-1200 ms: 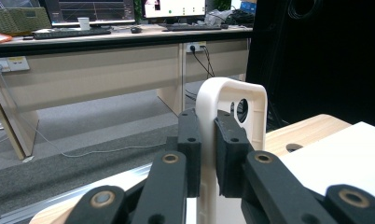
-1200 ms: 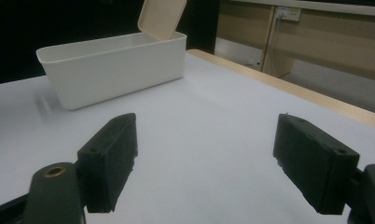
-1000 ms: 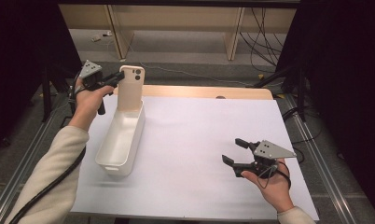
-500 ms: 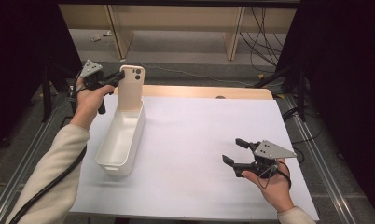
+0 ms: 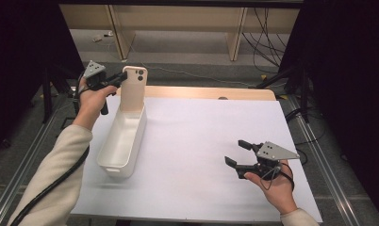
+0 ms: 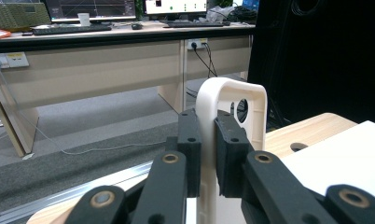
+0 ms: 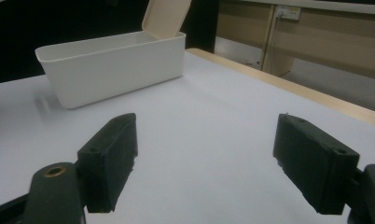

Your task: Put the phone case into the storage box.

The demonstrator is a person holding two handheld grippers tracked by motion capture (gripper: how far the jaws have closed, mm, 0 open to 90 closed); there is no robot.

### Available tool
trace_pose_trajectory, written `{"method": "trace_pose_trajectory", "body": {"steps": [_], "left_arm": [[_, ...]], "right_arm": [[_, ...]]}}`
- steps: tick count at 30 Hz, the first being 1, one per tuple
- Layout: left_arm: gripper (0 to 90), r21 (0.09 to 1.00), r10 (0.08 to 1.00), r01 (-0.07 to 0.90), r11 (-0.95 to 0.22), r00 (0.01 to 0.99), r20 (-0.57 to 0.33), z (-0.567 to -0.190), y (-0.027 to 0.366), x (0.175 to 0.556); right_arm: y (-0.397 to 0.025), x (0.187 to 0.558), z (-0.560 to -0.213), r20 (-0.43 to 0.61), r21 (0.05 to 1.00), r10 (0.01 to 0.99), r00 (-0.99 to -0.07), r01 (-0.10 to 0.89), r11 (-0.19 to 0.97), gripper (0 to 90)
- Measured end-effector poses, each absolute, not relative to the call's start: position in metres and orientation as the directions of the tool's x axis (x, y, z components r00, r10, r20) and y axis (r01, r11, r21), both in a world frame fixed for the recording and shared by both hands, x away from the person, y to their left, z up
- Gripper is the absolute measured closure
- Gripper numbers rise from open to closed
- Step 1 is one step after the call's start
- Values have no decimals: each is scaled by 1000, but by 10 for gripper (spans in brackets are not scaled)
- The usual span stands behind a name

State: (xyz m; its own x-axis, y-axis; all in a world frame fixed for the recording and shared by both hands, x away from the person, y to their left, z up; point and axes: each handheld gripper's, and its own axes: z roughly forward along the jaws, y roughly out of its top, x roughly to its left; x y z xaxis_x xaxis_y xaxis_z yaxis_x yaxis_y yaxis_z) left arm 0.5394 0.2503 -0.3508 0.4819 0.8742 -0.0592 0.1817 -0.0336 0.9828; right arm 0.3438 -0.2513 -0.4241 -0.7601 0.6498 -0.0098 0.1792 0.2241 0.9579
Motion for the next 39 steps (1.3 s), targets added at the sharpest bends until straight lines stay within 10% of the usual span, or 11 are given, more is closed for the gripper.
{"method": "trace_pose_trajectory", "body": {"steps": [33,34,35,36,39], "left_arm": [[818,975,889,221,-29,452,-76,-361,255,546],[818,938,805,36,-344,526,275,-352,275,562],[818,910,786,-3,-414,503,359,-349,280,564],[818,977,889,211,-27,451,-73,-363,256,548],[818,977,890,213,-33,451,-68,-364,257,549]], "right_arm": [[-251,345,-425,-7,957,646,-764,183,226,229],[-251,345,-425,-8,957,646,-763,182,227,229],[-251,344,-425,-6,958,651,-759,182,222,230],[-250,344,-426,-7,958,652,-758,181,221,230],[-251,345,-426,-7,956,647,-762,184,227,229]]}}
